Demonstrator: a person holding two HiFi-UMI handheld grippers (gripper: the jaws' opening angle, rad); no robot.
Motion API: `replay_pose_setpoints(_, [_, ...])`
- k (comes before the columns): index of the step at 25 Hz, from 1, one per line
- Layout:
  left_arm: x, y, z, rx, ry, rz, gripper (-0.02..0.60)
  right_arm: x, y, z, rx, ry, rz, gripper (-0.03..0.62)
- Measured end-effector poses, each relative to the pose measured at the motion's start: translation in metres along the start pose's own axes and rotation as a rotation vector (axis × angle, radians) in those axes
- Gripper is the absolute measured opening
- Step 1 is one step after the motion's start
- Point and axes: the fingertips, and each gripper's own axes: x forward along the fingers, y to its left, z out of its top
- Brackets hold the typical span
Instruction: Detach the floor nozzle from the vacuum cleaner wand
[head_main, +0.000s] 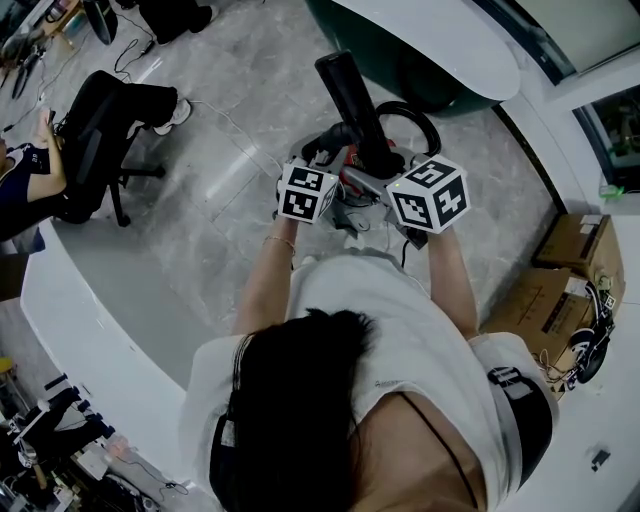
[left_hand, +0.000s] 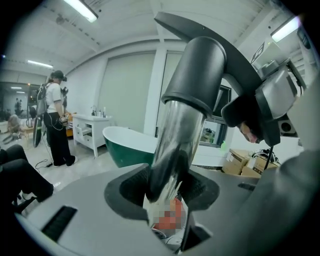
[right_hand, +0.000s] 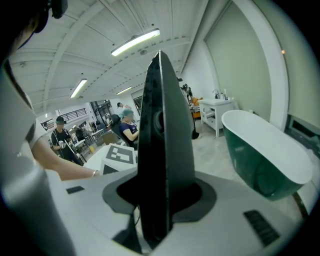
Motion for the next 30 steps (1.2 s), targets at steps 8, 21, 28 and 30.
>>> replay_pose_setpoints(8, [0.0007, -0.0031, -0.0018, 0.043, 0.003, -0.008, 0.15, -0.0011, 0.0, -0.0024, -0.01, 0.001, 0.014, 0.158])
replay_pose_setpoints(21, [-0.0048, -0.0038, -0.0009, 0.012, 0.0, -0.021, 0.15, -0.0007, 0.0016, -0.0021, -0.103, 0.0, 0.006, 0.16])
replay_pose_setpoints(28, [-0.0053, 0.001, -0.0008, -0.003, -0.005, -0.013, 0.152, 0.0018, 0.0057, 0.0012, -0.064, 0.016, 0.034, 0.153])
replay_pose_setpoints(30, [-0.0047, 0.0008, -0.0014, -0.01, -0.006, -0.013, 0.153, 0.0009, 0.006, 0.002, -0.075, 0.03, 0.031, 0.153])
